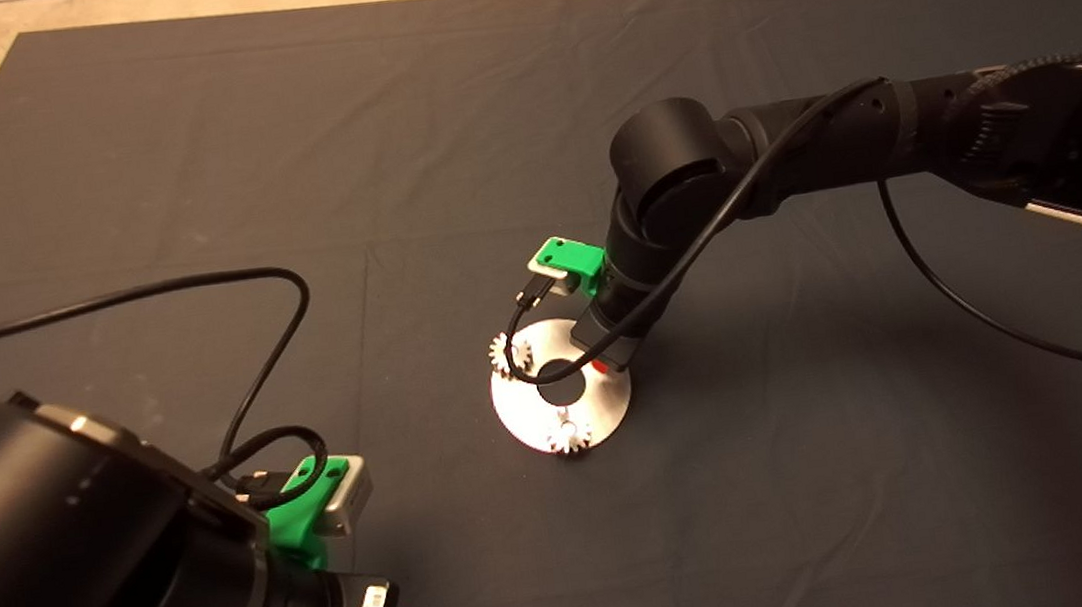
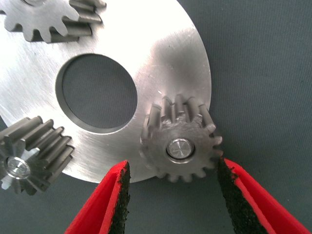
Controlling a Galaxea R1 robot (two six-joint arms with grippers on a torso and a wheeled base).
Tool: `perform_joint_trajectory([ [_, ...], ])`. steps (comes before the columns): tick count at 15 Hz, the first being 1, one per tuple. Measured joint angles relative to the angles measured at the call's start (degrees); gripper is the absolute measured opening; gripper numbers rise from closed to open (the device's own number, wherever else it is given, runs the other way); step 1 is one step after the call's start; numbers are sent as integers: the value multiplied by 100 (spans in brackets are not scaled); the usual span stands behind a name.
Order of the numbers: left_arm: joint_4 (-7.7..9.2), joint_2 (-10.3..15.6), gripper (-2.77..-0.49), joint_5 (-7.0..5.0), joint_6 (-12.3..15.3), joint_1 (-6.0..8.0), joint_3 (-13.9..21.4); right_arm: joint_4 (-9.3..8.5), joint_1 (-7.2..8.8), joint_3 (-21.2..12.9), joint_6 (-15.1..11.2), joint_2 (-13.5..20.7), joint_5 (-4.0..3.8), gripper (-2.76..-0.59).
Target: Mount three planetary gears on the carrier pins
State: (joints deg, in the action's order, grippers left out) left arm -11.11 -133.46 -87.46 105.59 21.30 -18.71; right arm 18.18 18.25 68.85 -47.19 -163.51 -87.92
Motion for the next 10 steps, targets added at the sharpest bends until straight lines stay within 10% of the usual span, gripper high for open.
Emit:
perform_joint_trajectory([
  [6, 0, 0, -122, 0, 0, -2, 0, -12, 7, -6, -1, 1, 7, -182],
  [10, 0, 0, -122, 0, 0, -2, 0, -313, 318, -248, -83, 45, 15, -160],
])
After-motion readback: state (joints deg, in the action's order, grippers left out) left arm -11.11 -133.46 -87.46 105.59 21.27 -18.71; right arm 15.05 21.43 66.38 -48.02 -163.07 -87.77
